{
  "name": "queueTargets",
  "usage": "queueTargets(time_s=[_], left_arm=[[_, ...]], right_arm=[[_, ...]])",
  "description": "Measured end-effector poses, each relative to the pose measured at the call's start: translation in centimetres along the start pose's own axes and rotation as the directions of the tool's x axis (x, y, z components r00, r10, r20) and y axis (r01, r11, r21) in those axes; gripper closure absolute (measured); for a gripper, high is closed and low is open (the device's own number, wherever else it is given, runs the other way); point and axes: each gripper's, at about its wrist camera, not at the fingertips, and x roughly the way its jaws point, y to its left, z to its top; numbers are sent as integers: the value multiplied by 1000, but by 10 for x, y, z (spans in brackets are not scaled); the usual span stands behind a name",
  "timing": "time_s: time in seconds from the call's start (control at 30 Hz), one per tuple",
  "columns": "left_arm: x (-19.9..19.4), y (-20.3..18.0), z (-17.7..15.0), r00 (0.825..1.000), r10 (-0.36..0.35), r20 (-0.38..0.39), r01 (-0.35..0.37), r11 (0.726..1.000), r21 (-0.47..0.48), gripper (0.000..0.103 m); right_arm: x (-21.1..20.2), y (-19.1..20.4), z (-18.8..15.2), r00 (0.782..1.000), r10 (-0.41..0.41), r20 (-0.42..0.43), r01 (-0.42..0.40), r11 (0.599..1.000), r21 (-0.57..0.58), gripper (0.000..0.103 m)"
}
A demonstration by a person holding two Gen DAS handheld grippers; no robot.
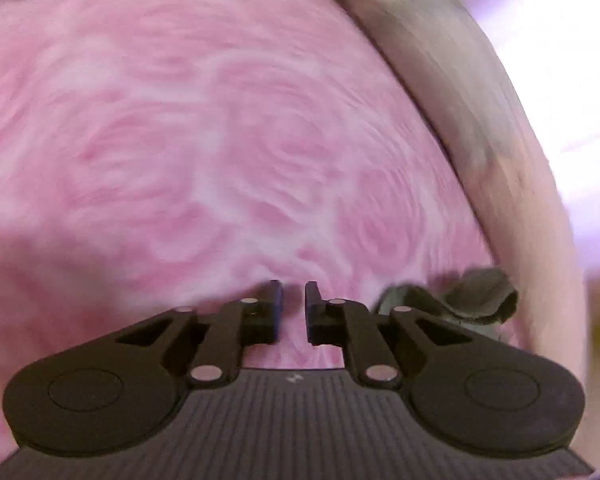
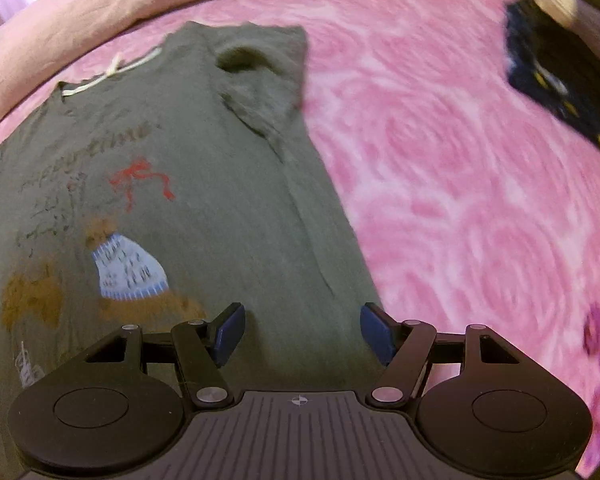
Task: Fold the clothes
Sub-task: 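Lay the T-shirt flat on the bedspread and open both tools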
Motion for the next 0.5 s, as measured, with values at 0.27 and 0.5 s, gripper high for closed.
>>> queueTargets(time_s=[0.27,0.5], left_arm=[[10,-78,-42,995,-34,-95,76,871,485,87],[37,-116,-67,991,15,-132,79,731,678,85]], right_arm=[[20,50,47,985,105,137,-62,958,-281,48],[67,60,79,970,190,154,-99,881,-462,64]])
